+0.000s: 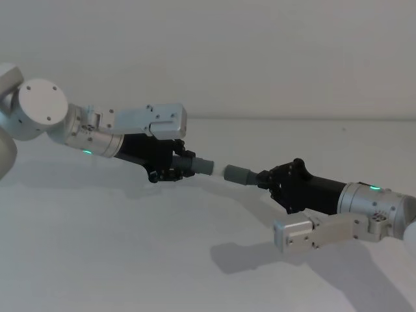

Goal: Use both hands to pick up one end of the pipe from the table, align the ends, and insert them.

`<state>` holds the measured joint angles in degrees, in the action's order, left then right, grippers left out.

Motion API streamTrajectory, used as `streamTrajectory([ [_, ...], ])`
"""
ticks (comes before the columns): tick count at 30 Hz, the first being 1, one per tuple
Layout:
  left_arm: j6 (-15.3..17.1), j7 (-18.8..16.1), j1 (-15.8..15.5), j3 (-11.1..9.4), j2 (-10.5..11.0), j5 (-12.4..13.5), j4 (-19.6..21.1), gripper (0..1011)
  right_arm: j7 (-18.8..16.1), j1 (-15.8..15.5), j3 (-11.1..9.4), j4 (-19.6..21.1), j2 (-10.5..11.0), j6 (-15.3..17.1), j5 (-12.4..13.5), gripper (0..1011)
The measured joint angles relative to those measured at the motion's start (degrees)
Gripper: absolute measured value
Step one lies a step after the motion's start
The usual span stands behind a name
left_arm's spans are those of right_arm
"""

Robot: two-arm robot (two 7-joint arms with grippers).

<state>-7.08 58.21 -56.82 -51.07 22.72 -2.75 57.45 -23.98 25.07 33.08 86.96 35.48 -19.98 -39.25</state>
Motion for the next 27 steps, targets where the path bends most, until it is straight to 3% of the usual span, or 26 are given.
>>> streamTrajectory([
  [27,-0.01,0.02,0.0,0.0,-0.05,-0.01,0.0,347,0.44,0.37,0.68,0.06,-0.19,0.98,0.56,94],
])
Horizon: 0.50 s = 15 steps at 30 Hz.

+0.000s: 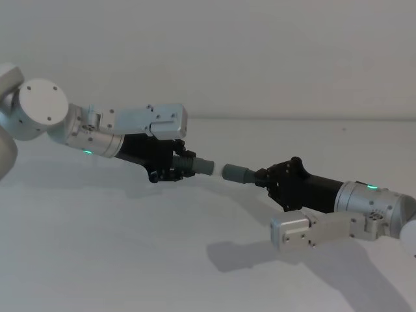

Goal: Use both hands to pick up one end of the pipe from the table, align the ends, and insert them.

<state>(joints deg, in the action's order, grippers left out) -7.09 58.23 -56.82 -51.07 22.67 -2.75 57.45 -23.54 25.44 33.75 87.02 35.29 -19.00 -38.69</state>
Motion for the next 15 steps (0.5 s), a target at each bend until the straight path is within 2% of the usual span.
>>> streamTrajectory([
  [15,-0.01,0.0,0.0,0.0,0.0,0.0,0.0,347,0.04,0.05,0.08,0.0,-0.02,0.1,0.09,94],
])
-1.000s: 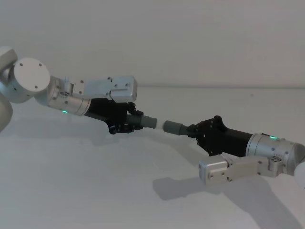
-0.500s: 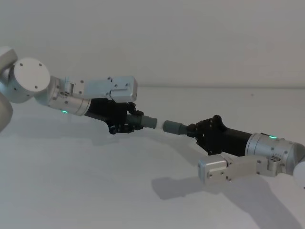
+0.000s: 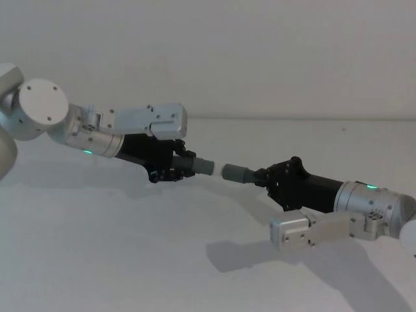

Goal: Use both hands to pick up one end of the pipe from the table, align the ends, and insert them.

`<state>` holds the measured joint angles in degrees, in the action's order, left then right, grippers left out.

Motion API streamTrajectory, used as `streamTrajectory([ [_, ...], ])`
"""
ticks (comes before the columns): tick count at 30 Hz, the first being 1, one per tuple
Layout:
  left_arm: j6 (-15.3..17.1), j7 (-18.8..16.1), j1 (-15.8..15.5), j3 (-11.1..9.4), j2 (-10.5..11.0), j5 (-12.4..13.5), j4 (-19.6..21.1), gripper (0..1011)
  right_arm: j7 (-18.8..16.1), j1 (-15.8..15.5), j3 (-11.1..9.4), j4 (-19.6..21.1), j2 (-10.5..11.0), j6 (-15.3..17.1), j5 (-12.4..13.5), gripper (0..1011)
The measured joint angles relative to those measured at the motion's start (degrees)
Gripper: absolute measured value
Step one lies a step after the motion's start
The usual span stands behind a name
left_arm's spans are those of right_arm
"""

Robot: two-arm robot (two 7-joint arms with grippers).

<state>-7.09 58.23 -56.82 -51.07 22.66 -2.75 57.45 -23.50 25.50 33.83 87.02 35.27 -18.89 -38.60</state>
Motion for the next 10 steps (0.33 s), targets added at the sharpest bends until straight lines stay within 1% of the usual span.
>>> streamTrajectory([
  [10,0.0,0.0,0.0,0.0,0.0,0.0,0.0,347,0.0,0.0,0.01,0.0,0.0,0.03,0.0,94],
])
